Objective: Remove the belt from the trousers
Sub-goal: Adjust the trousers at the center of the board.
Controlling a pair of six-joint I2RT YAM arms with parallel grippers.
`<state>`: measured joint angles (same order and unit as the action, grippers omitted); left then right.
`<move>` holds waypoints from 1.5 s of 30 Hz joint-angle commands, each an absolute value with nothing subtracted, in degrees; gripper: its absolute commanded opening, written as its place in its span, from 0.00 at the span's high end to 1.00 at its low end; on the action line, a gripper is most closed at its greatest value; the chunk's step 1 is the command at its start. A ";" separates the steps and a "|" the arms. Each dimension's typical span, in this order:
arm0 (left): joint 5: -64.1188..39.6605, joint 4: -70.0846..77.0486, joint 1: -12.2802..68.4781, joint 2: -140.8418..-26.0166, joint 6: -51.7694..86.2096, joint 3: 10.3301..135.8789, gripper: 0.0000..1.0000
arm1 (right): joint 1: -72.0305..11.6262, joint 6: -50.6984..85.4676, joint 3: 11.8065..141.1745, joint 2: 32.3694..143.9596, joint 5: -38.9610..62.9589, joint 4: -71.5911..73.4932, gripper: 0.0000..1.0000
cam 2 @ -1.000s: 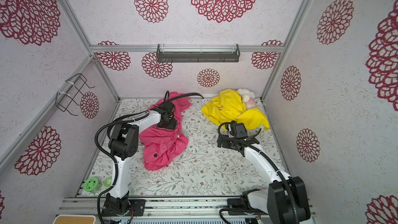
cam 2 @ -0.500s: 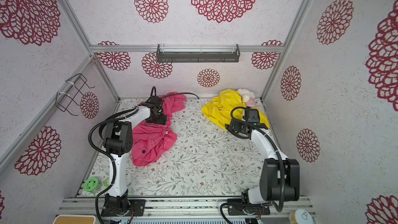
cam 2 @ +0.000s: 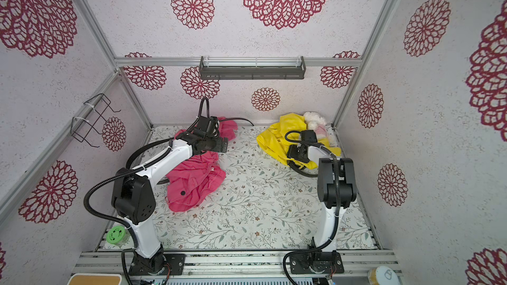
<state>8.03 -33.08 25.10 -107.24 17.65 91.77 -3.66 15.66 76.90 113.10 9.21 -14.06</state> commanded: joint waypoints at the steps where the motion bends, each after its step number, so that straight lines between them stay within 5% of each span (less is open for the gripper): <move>1: 8.18 -31.29 24.69 -105.62 21.09 87.87 0.02 | -6.68 14.81 70.36 108.95 11.42 -17.28 0.61; 6: 8.45 -29.71 25.87 -101.99 22.49 83.43 0.02 | -9.69 16.35 62.36 95.06 13.63 -19.61 0.94; 15: 11.25 -30.06 28.93 -96.49 23.49 80.63 0.03 | -16.21 21.70 63.93 76.12 20.42 -31.18 1.00; 20: 11.28 -29.16 31.28 -93.28 23.99 78.32 0.02 | -16.26 19.55 68.30 75.96 18.75 -34.84 0.90; 22: 10.47 -29.09 32.76 -93.23 23.55 77.92 0.02 | -16.13 18.41 68.74 78.30 18.40 -34.22 0.78; 24: 8.98 -28.68 34.64 -93.81 23.05 77.19 0.02 | -16.04 17.22 68.48 81.49 15.75 -33.01 0.54; 29: 4.83 -27.37 40.89 -97.11 22.93 76.03 0.02 | -15.52 16.45 67.70 83.69 12.49 -31.76 0.31; 39: 5.67 -24.13 50.96 -106.75 21.62 77.37 0.00 | -11.00 15.43 56.36 71.07 4.50 -33.31 0.06; 45: 8.41 -24.33 51.06 -109.91 20.47 81.63 0.00 | -6.44 15.38 51.28 70.79 4.93 -28.65 0.01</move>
<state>6.13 -25.98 51.44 -110.21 21.15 78.76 -7.84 16.03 52.47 70.17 5.80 -32.08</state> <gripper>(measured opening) 0.998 0.987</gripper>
